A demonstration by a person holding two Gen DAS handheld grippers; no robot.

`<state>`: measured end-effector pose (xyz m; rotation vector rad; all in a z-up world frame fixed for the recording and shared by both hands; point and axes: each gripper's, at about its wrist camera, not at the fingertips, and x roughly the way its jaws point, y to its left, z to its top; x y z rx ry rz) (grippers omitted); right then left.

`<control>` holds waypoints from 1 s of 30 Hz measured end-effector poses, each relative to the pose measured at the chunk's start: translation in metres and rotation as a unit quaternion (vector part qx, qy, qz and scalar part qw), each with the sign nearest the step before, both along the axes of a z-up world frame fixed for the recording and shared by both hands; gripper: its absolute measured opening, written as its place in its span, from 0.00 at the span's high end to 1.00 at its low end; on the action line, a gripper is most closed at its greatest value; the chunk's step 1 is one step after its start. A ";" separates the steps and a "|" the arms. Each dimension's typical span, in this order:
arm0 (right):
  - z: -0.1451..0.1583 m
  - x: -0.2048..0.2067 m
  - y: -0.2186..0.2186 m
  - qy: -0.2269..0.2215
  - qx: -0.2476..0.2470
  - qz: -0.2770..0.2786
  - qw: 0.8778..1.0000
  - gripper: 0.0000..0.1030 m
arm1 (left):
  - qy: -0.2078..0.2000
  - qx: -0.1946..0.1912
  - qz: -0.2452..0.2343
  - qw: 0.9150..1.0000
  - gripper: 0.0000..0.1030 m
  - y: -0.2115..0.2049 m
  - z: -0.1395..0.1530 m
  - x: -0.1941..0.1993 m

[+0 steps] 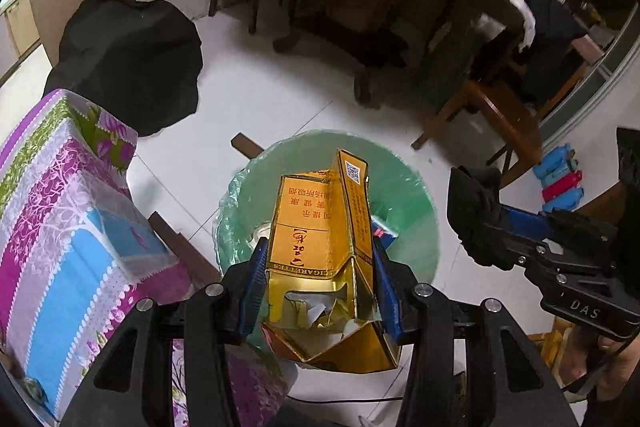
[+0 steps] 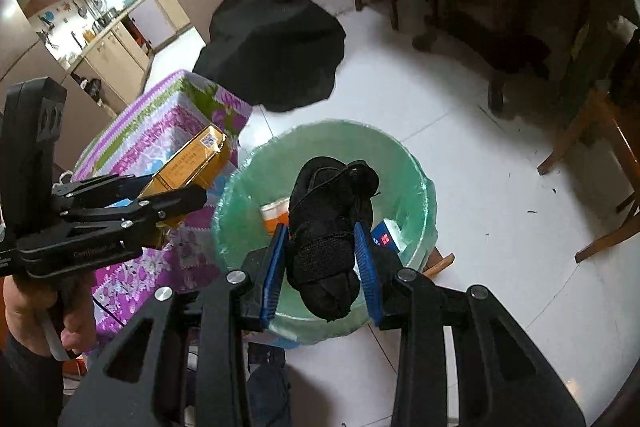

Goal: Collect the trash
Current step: 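Carry the gold box and black glove over the green trash bin with both tools, then open both tools to drop the gold box and glove into the bin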

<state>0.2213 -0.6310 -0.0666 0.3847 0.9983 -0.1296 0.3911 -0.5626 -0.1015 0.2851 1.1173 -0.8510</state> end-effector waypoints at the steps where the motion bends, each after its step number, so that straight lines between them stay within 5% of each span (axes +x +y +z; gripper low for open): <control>1: -0.002 0.002 -0.001 0.006 0.000 0.002 1.000 0.68 | 0.001 0.007 0.000 1.000 0.52 -0.003 -0.004 0.003; 8: -0.015 0.015 -0.013 0.033 0.004 0.010 0.999 0.68 | 0.010 0.037 0.008 0.999 0.52 -0.015 -0.031 0.026; 30: -0.029 0.020 -0.025 0.030 0.013 0.007 0.999 0.66 | 0.011 0.032 0.015 0.999 0.50 -0.018 -0.051 0.034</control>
